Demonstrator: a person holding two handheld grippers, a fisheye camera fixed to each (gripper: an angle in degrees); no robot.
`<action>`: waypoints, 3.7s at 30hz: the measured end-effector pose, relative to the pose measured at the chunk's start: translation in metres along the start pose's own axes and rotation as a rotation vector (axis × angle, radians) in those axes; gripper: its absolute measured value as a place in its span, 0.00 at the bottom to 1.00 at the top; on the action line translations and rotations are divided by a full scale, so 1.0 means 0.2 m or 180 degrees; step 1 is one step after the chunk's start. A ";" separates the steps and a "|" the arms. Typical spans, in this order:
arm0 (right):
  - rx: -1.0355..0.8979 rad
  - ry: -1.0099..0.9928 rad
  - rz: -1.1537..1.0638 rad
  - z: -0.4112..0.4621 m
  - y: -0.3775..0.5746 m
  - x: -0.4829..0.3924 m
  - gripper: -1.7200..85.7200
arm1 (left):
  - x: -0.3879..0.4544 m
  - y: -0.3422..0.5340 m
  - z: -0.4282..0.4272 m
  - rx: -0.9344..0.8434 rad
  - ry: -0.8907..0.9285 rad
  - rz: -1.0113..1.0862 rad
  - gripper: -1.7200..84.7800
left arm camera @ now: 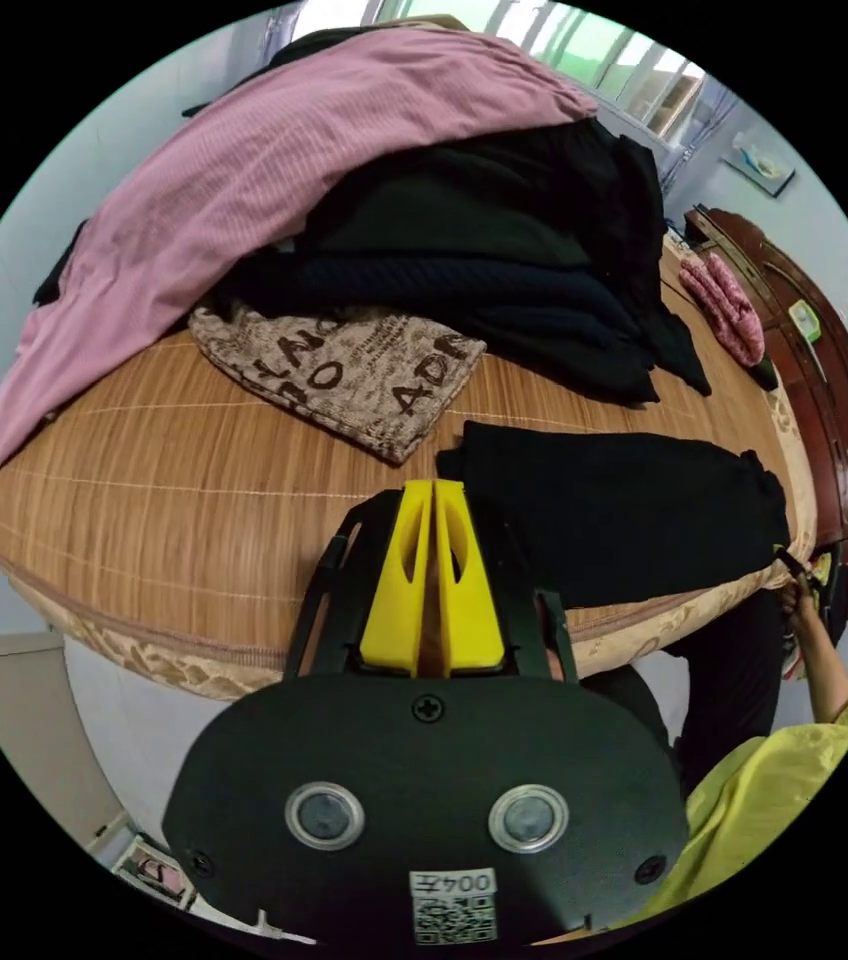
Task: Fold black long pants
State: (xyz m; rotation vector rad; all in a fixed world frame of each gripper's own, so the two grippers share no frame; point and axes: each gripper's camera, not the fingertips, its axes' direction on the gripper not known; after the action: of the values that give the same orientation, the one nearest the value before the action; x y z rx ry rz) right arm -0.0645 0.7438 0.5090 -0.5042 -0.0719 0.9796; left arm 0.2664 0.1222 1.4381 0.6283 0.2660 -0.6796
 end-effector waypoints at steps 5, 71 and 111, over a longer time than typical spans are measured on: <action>-0.0005 -0.0378 0.0185 0.02 0.03 0.09 0.01 | -0.25 0.07 0.29 0.0093 0.0255 -0.0085 0.04; 0.0000 -0.0113 -0.0002 0.13 0.17 0.13 0.02 | -0.48 0.69 0.67 0.0303 -0.0225 0.0492 0.08; -0.0002 -0.0095 -0.0034 0.11 0.02 0.02 0.03 | -0.02 0.57 -1.10 0.0619 -0.0501 -0.0081 0.05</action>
State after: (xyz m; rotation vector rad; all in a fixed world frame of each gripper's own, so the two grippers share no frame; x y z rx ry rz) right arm -0.0713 0.7564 0.5269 -0.4893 -0.1016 0.9768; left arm 0.3316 0.3283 1.3187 0.7534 0.0621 -0.7811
